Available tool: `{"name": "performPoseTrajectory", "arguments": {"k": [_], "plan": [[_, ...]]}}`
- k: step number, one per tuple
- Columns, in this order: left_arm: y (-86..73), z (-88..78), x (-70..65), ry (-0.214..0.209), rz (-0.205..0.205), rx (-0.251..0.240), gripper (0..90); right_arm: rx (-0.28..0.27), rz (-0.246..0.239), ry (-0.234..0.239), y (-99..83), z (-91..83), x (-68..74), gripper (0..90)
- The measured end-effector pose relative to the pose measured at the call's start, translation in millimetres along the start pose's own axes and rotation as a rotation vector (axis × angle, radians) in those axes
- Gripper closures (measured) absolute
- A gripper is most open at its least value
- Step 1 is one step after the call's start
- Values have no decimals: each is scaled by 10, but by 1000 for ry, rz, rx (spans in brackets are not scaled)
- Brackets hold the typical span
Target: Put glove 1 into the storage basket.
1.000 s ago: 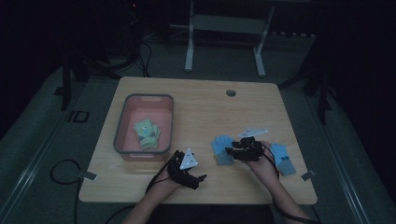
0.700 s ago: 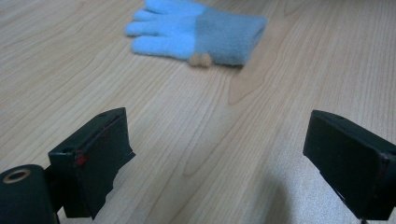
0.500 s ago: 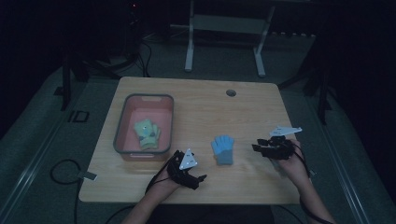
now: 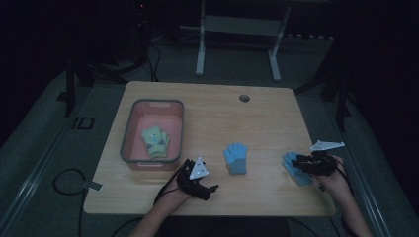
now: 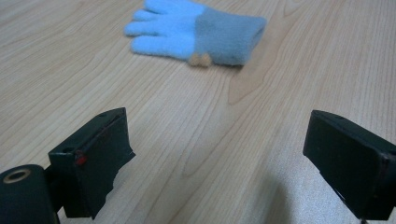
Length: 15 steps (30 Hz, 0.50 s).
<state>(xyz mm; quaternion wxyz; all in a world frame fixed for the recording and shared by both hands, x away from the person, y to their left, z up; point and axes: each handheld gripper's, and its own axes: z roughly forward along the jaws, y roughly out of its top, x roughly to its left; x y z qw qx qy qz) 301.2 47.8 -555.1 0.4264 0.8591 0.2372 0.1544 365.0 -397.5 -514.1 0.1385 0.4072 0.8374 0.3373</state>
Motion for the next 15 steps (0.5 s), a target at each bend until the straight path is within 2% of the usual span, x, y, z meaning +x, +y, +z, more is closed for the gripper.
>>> {"name": "performPoseTrajectory", "arguments": {"k": [5, 9, 10, 12, 15], "plan": [[-1, -3, -1, -1, 0, -3, 74, 30, 12, -24, -165, -5, -109, 611], [-4, -2, 0, -6, -3, -3, 74, 78, -19, -28, -267, 48, -111, 600], [-5, -2, 0, -5, -1, -1, 74, 62, -21, -27, -286, 56, -105, 603], [-7, 2, 1, -5, 4, 3, 74, 60, -9, -33, -298, 54, -100, 645], [-10, 3, 1, -5, -1, 4, 75, 66, 18, -43, -289, 58, -70, 785]]}}
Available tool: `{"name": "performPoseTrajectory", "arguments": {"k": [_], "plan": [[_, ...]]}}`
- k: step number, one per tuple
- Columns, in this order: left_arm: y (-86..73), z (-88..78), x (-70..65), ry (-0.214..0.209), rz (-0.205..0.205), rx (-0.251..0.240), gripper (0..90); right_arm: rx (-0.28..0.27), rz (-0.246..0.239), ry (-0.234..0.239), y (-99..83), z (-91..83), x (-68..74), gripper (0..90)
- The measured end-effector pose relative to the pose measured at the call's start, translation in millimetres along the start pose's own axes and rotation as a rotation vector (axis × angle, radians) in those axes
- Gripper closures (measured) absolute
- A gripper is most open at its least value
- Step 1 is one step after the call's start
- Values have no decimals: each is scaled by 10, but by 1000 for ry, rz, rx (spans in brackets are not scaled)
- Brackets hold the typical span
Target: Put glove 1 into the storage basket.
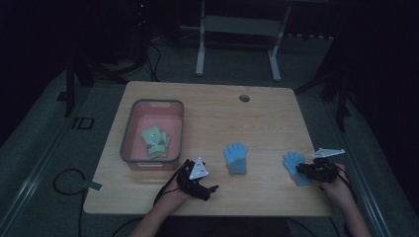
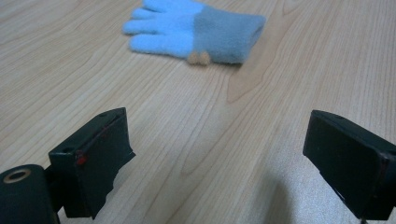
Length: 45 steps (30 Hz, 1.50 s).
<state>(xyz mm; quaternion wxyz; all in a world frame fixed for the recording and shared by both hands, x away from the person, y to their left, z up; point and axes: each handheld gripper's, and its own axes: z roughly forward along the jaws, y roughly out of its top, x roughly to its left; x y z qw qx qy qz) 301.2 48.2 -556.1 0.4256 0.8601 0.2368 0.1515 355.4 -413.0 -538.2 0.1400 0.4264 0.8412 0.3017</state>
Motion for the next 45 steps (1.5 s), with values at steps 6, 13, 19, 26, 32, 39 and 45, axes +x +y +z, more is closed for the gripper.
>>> {"name": "performPoseTrajectory", "arguments": {"k": [6, 13, 19, 26, 32, 39, 45], "plan": [[3, -15, 6, 7, -3, -11, 78, 19, 45, -35, 88, -21, 80, 848], [1, -11, 1, 5, -1, -9, 77, -119, 104, -77, 408, -267, 369, 851], [-5, -4, -1, 8, -2, -7, 77, -158, 129, -129, 664, -280, 636, 852], [-5, -11, -1, 10, -7, -11, 77, -152, 190, -129, 797, -110, 853, 852], [-4, -11, -12, 12, 2, -7, 77, -111, 190, -138, 798, 243, 987, 849], [-10, -16, 1, 16, -3, -14, 77, -47, 209, -144, 770, 527, 930, 829], [-13, -16, 4, 12, -1, -13, 78, -26, 214, -143, 724, 621, 876, 776]]}}
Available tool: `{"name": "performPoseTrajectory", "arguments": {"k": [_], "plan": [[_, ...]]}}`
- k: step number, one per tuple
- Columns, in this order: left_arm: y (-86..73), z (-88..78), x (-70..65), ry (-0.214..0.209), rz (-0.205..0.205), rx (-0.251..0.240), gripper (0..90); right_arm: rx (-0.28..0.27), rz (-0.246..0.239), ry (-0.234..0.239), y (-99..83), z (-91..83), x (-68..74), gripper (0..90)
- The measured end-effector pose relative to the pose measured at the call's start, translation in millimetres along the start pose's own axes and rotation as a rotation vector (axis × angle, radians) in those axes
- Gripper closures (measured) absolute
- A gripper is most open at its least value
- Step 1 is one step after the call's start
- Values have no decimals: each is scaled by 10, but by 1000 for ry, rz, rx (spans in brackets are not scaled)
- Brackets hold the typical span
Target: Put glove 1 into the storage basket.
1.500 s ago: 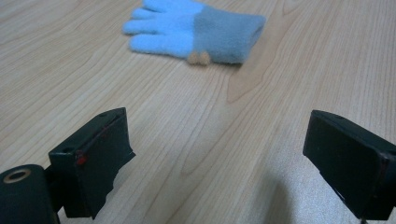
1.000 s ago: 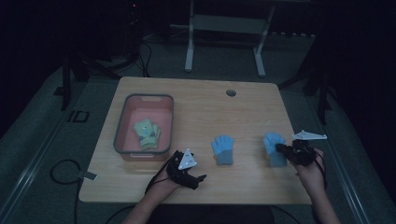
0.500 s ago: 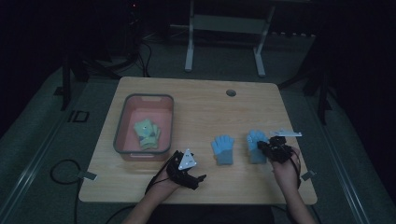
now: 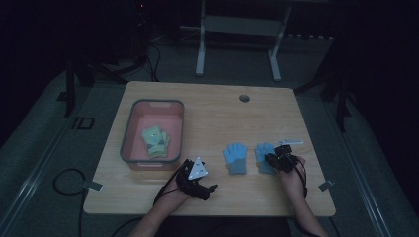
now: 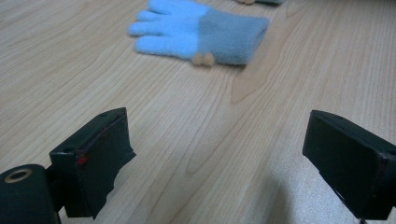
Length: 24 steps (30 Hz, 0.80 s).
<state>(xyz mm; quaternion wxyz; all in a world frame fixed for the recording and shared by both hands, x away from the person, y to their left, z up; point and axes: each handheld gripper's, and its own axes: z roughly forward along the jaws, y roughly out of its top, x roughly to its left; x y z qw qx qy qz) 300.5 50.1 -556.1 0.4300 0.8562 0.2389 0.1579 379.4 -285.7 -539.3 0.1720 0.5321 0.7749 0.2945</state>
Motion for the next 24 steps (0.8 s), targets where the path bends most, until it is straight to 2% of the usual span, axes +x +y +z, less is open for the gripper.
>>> {"name": "performPoseTrajectory", "arguments": {"k": [4, 8, 10, 12, 15, 18, 20, 22, 24], "plan": [[-2, -2, 7, 2, 1, 4, 80, -8, 2, 12, 17, -34, -4, 721], [-4, 0, 6, -1, 2, 9, 80, -25, -77, 26, 45, -121, -33, 687], [-1, -3, -1, -4, 4, 4, 80, -44, -108, 52, 60, -172, -92, 665], [-3, -1, -1, -3, 9, 7, 80, -62, -150, 58, 76, -227, -164, 666], [-5, 1, 6, -7, 3, 4, 80, -82, -205, 102, 106, -292, -239, 673], [-12, 8, 6, -13, -1, 8, 80, -94, -272, 198, 148, -349, -286, 673], [-11, 11, 2, -14, 3, 11, 80, -77, -320, 254, 167, -346, -297, 662], [-12, 12, -1, -16, 5, 10, 80, -52, -350, 253, 173, -311, -299, 661], [-14, 13, 3, -17, 2, 12, 80, -35, -356, 253, 164, -260, -305, 656]]}}
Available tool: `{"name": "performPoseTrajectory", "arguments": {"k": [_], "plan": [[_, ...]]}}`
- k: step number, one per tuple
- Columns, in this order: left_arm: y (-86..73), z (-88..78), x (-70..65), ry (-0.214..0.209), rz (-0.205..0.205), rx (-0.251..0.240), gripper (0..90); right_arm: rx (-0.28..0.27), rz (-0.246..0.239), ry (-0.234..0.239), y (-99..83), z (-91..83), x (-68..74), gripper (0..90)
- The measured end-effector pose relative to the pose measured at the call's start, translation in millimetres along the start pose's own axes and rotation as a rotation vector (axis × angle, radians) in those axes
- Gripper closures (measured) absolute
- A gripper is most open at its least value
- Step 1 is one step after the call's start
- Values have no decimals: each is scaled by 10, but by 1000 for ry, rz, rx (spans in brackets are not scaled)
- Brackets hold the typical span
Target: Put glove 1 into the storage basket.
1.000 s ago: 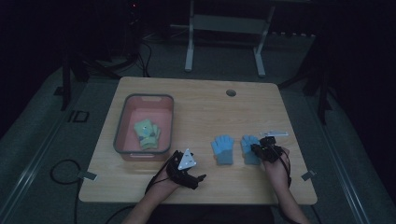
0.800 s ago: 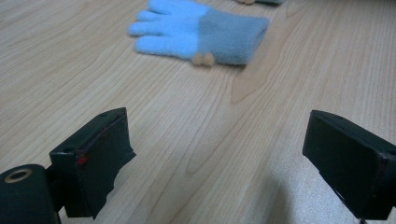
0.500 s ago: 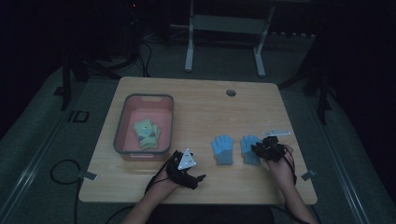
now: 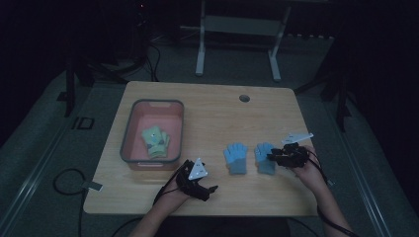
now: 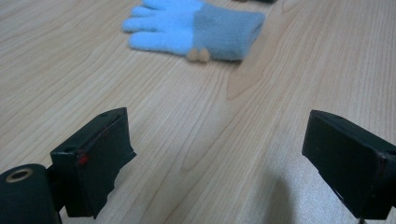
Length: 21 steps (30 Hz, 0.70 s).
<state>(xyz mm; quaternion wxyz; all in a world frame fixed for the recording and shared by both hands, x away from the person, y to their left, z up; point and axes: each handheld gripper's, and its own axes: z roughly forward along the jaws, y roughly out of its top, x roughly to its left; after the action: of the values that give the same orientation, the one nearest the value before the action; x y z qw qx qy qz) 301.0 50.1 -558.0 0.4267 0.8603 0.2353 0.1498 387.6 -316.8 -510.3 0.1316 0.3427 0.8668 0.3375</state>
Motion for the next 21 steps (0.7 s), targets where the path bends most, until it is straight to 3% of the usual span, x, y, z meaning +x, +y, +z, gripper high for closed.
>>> {"name": "performPoseTrajectory", "arguments": {"k": [5, 9, 13, 17, 21], "plan": [[-1, -4, 2, -1, 0, -4, 80, 11, 11, 18, -53, 104, -15, 628], [-6, 8, -7, -2, 9, 5, 80, 59, -15, -24, -161, 242, -19, 607], [-6, 8, -5, -2, 9, 1, 80, 15, -9, -19, -229, 246, -22, 656], [-5, 8, -9, -1, 15, 5, 80, 34, -23, -16, -207, 243, 3, 780], [-6, 7, -12, -2, 16, 3, 80, 45, 0, -5, -185, 246, -5, 818]]}}
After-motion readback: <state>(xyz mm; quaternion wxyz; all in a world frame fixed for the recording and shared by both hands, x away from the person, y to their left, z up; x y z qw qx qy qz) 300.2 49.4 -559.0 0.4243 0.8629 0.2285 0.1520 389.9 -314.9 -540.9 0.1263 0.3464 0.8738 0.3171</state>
